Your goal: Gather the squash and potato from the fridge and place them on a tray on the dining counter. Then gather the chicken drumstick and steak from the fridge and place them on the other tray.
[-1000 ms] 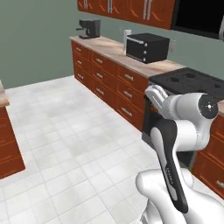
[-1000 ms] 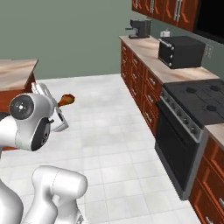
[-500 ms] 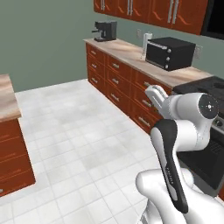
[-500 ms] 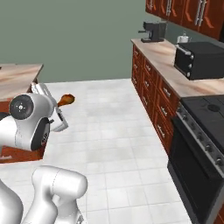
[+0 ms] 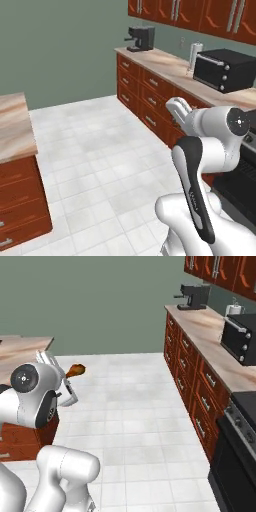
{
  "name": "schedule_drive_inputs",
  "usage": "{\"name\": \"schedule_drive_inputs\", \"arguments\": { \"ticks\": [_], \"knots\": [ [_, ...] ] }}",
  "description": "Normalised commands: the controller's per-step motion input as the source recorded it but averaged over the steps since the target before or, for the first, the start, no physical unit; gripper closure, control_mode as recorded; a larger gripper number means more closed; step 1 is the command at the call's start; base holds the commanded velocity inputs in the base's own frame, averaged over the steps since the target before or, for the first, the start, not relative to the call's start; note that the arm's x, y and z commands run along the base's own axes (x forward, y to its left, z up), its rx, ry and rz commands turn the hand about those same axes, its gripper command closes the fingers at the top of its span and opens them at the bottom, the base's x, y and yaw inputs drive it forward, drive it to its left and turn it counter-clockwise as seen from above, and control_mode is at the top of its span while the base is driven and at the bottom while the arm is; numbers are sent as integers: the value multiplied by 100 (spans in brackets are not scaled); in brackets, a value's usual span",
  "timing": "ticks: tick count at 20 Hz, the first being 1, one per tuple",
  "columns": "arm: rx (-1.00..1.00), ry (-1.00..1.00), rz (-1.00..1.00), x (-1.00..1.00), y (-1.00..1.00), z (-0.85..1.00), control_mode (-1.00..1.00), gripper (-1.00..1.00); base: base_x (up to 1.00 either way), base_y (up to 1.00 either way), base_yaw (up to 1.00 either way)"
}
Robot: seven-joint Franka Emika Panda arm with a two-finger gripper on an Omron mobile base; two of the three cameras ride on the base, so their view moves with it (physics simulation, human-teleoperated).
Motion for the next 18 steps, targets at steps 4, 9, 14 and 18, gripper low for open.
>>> {"name": "schedule_drive_inputs", "arguments": {
  "ticks": [4,9,14,18],
  "knots": [
    [0,0,0,0,0,0,100,100,92,-4,16],
    [0,0,0,0,0,0,100,100,96,-5,16],
    [0,0,0,0,0,0,100,100,94,-10,16],
    [0,0,0,0,0,0,100,100,84,-19,14]
  ]
}}
